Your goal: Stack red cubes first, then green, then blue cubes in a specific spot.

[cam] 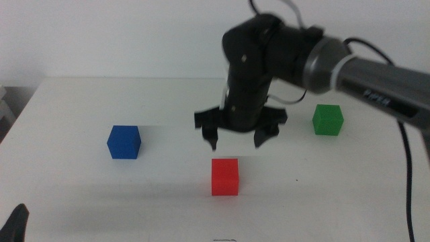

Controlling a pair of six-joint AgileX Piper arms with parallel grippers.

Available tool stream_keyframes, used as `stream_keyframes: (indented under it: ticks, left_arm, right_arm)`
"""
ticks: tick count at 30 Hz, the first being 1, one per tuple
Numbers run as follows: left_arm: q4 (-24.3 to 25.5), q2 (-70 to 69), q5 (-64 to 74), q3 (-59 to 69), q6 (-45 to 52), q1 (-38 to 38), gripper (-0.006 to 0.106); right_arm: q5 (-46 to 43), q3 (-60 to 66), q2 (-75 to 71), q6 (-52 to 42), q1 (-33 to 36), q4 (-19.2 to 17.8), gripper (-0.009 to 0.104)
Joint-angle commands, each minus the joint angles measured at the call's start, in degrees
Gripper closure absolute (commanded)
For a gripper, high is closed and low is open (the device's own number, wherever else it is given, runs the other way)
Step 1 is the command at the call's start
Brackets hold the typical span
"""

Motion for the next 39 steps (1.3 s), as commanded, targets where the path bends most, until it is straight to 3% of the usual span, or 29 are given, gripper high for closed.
stream_keyframes:
  ticks: [1, 11, 19, 39]
  left_arm:
    - [-0.4, -1.1, -4.6, -0.2, -0.1, -0.1, 0.008]
    - [-0.4, -1.1, -4.6, -0.2, -0.1, -0.1, 0.008]
    - [-0.4, -1.1, -4.6, -0.2, -0.1, -0.1, 0.008]
    - [-0.4, -1.1, -4.6, -0.2, -0.1, -0.1, 0.008]
  right_arm:
    - [4.0, -3.6, -5.2, -3.7, -1.9, -1.9, 0.001]
    - [4.1, -9.1, -5.9, -14.9, -15.0, -2.6, 0.001]
    - [-2.1, -9.1, -4.4, -18.7, -27.0, -3.1, 0.001]
    - [-7.3, -9.1, 8.6, -21.1, -29.6, -3.0, 0.001]
